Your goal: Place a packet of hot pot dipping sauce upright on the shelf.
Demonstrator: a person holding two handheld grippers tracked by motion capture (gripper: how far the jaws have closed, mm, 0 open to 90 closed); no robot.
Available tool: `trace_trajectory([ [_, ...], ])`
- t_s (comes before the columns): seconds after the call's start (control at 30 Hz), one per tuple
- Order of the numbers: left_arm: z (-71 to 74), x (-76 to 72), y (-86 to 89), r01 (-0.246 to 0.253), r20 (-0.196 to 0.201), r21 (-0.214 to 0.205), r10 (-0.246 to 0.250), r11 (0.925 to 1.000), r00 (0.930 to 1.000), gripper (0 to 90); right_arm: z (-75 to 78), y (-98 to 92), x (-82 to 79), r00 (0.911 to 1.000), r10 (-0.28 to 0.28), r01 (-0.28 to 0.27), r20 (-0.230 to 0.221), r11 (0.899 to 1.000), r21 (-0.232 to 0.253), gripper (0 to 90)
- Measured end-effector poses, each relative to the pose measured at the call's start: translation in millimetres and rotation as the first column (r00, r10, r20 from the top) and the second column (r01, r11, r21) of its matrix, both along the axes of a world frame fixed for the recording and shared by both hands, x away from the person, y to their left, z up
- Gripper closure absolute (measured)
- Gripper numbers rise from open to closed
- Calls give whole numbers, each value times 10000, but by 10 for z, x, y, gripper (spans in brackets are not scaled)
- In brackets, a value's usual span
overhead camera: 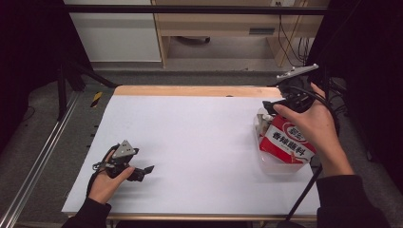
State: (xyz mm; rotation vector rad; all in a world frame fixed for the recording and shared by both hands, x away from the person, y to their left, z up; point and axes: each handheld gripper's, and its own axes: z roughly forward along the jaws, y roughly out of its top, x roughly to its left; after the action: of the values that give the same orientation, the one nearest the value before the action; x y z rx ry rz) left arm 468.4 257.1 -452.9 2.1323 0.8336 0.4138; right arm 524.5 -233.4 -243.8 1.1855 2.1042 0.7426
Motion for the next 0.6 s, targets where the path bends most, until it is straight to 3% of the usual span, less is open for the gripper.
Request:
trace_trajectory([
  [0.27, -1, 3, 4, -6, -1, 14, 6, 10000, 10000, 72, 81, 342, 8, 9970, -198, 187, 743, 9997, 163, 127],
  [0.5, -2, 7, 7, -8, -15, 9, 8, 10000, 10000, 72, 115, 673, -37, 9926, 71, -98, 1211, 9997, 222, 124],
  [0.6, -2, 6, 4, -8, -6, 21, 8, 10000, 10000, 72, 94, 815, -48, 9914, 224, -291, 1293, 9983, 496, 120],
])
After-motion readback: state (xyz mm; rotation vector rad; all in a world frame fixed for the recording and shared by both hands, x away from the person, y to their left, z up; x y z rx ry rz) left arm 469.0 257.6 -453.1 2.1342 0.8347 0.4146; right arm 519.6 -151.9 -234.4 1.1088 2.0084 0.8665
